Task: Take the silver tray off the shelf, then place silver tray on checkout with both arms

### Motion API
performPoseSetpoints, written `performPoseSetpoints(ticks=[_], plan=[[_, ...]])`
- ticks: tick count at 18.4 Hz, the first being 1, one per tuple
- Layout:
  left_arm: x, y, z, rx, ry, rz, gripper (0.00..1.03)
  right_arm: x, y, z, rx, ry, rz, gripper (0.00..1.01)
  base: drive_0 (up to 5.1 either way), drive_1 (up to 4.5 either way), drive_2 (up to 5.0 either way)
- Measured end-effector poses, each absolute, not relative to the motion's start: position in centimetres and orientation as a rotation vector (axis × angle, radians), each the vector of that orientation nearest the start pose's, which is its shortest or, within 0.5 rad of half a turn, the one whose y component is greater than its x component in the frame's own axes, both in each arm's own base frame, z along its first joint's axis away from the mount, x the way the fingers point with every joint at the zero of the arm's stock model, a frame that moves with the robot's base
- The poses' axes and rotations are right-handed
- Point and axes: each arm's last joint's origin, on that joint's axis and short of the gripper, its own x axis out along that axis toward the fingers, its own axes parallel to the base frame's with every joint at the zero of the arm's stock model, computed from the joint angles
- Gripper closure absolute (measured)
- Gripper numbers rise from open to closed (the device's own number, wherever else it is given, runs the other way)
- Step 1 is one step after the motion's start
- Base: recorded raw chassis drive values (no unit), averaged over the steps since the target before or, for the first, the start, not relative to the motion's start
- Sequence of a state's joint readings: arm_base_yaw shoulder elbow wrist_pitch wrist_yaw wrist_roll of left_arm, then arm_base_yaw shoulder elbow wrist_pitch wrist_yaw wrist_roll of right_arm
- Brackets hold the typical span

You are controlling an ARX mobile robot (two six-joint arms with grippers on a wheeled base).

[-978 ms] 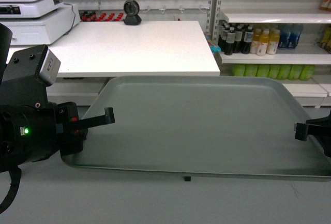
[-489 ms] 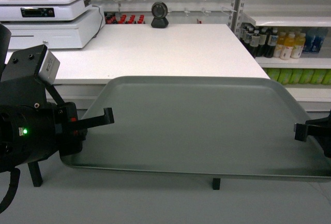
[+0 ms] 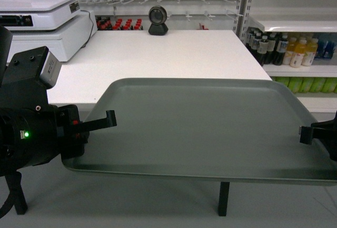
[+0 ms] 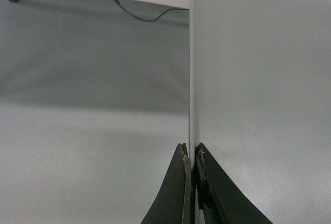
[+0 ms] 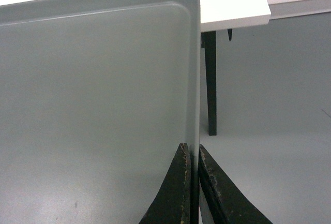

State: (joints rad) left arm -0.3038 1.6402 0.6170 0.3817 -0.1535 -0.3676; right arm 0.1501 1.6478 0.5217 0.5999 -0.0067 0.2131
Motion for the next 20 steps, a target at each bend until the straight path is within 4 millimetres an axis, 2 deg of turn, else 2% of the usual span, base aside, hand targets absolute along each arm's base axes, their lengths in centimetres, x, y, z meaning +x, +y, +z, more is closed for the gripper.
performPoseSetpoints(ticks=[20], plan=[[28.2,-8.38,13.09,-0.208,0.644,-0.026,1.0,28.03,4.26,12.27,0.17,0.54,0.097,0.99,0.0,4.15,-4.2]])
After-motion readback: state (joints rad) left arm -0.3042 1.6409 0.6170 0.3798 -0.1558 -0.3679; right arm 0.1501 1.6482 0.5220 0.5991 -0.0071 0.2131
